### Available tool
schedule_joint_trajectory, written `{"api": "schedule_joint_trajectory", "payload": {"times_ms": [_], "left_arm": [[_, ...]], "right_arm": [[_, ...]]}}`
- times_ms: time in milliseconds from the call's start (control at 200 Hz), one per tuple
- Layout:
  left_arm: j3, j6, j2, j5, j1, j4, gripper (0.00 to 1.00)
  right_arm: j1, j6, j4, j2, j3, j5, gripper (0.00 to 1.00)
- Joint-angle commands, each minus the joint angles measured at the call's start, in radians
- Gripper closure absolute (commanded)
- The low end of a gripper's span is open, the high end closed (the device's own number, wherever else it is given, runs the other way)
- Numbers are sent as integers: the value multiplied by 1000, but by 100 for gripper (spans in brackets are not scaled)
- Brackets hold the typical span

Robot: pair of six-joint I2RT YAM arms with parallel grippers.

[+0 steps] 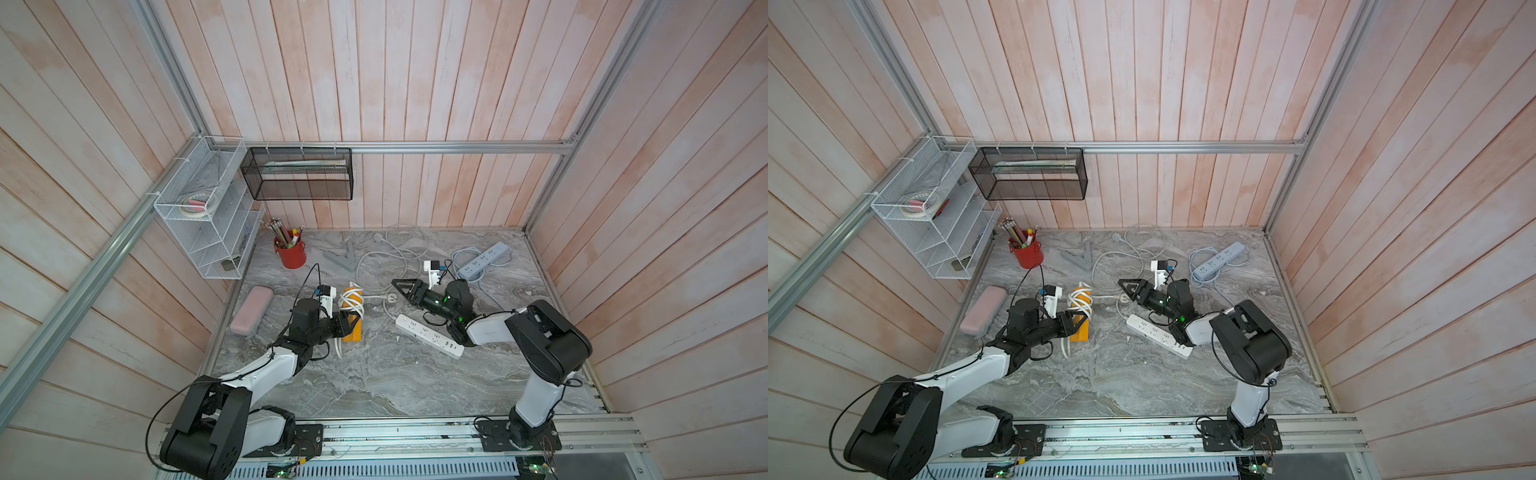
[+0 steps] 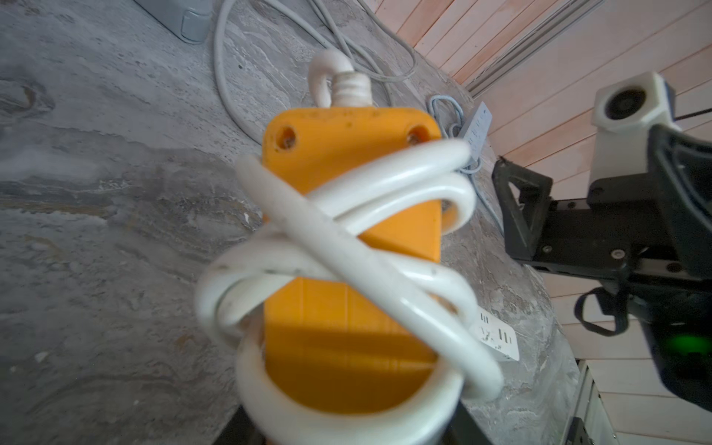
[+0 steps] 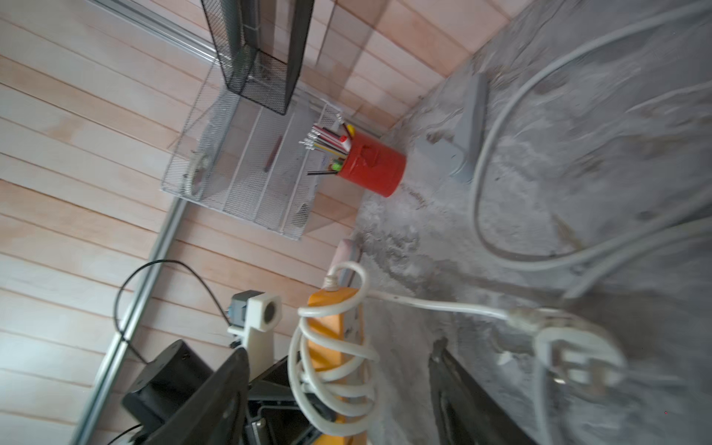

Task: Wrap the cord around the power strip
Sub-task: Place the power strip at the center of the board.

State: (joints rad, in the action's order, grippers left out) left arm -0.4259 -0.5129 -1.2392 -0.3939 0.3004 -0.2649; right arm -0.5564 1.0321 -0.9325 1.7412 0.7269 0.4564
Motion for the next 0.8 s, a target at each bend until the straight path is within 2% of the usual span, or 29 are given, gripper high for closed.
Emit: {"api": "schedule_joint_trajectory", "payload": {"times_ms": [0,75,150,255,385,485,555,655,795], "left_arm": [[2,26,55,87,-1,-27,100],[-2,33,55,91,-1,-26,100],[-32,39,27,111,0,21,100],[-82,59,1,198,0,193,100],[-75,45,-2,300,-7,307,100],[-115,48,-65,402,-19,406,99],[-153,39,-118,422,-30,439,99],[-226,21,-189,490,-26,518,97],[-306,-2,-263,556,-29,599,91]], "right_arm": [[-26,-389,710,-64,154,-187,25],[-61,-539,972,-49,246,-347,28],[-76,-597,1096,-25,283,-396,30],[-104,-644,1159,-3,299,-432,30],[-142,-702,1232,27,353,-476,26],[-172,-756,1317,64,400,-485,21],[-194,-788,1389,93,433,-509,18],[-212,-821,1462,127,461,-540,18],[-214,-819,1488,163,477,-524,19]]}}
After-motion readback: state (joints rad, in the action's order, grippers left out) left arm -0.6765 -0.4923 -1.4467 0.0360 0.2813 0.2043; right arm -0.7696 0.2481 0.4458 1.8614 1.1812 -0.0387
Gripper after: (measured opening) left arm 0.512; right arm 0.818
